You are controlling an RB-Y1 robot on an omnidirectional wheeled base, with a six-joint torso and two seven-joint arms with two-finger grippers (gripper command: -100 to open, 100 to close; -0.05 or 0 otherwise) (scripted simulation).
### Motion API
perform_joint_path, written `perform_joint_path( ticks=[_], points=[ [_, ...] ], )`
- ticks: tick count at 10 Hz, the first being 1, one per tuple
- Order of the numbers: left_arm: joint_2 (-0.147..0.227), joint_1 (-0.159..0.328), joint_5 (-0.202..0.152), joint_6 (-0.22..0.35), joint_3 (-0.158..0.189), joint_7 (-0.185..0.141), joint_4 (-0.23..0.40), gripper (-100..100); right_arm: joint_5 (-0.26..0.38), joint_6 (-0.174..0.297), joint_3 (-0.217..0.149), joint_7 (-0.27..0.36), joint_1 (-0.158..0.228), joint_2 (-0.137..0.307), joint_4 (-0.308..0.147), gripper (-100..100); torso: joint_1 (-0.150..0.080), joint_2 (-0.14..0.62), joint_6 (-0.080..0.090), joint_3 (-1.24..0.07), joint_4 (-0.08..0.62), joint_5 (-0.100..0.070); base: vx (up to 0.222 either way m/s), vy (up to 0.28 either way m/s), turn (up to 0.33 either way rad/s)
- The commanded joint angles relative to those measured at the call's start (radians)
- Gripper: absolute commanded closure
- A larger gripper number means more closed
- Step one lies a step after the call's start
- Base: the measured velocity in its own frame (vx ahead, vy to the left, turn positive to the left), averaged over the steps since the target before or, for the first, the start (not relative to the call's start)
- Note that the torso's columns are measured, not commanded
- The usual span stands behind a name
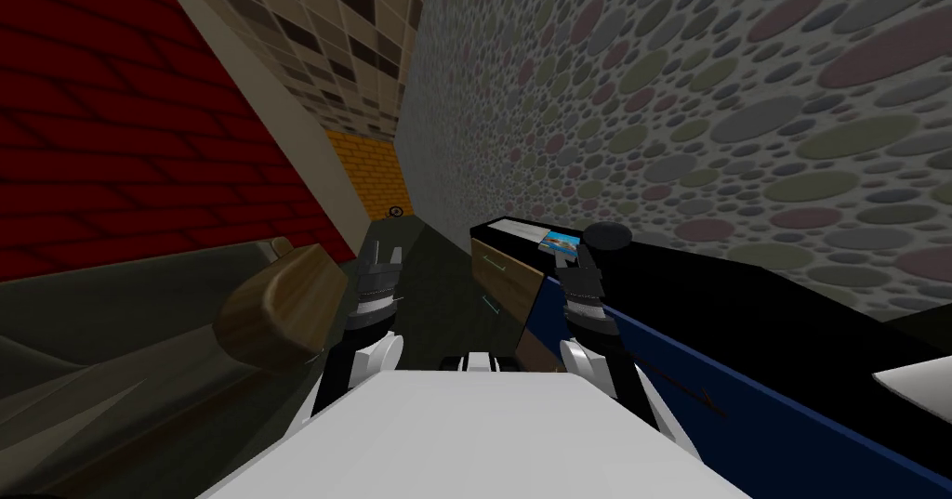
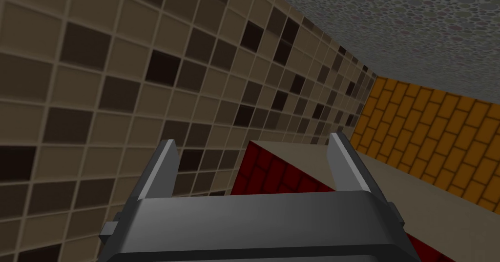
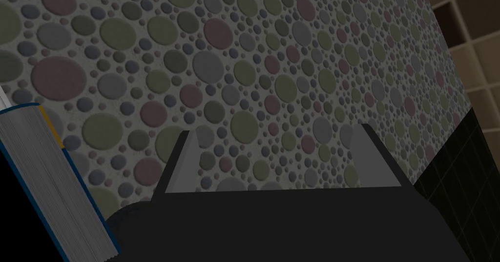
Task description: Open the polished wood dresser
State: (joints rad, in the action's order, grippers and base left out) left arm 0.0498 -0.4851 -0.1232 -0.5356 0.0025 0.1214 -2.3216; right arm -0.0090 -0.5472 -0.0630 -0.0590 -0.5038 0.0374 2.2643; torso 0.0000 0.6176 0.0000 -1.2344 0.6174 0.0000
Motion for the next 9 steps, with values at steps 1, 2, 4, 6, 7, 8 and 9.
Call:
perform_joint_path(
  ticks=[1,2,4,6,7,8,9],
  points=[
    [0.000,0.000,0.000,0.000,0.000,0.000,0.000,0,0.025,0.000,-0.006,0.019,-0.002,0.044,-0.011,-100,0.000,0.074,0.000,-0.148,0.074,0.000,0.002,0.018,0.022],
    [0.000,0.000,0.000,0.000,0.000,0.000,0.000,0,0.042,0.000,-0.010,0.032,-0.003,0.066,-0.018,-100,0.001,0.108,0.000,-0.216,0.107,0.000,0.000,0.031,0.023],
    [0.000,0.000,0.000,0.000,0.000,0.000,0.000,0,0.086,0.000,-0.021,0.063,-0.006,0.115,-0.036,-100,0.001,0.119,0.000,-0.241,0.119,0.000,0.004,0.038,0.014],
    [0.000,0.000,0.000,0.000,0.000,0.000,0.000,0,0.141,-0.001,-0.035,0.103,-0.010,0.171,-0.056,-100,0.000,0.120,0.000,-0.242,0.120,0.000,0.006,0.047,0.012],
    [0.000,0.000,0.000,0.000,0.000,0.000,0.000,0,0.172,-0.001,-0.043,0.125,-0.012,0.202,-0.066,-100,0.000,0.120,0.000,-0.241,0.121,0.000,0.006,0.051,0.010],
    [0.000,0.000,0.000,0.000,0.000,0.000,0.000,0,0.204,-0.001,-0.051,0.148,-0.015,0.231,-0.077,-100,0.000,0.121,0.000,-0.241,0.121,0.000,0.011,0.051,0.008],
    [0.000,0.000,0.000,0.000,0.000,0.000,0.000,0,0.234,-0.001,-0.060,0.172,-0.018,0.262,-0.088,-100,0.000,0.120,0.000,-0.242,0.121,0.000,0.005,0.055,0.006]
  ],
)
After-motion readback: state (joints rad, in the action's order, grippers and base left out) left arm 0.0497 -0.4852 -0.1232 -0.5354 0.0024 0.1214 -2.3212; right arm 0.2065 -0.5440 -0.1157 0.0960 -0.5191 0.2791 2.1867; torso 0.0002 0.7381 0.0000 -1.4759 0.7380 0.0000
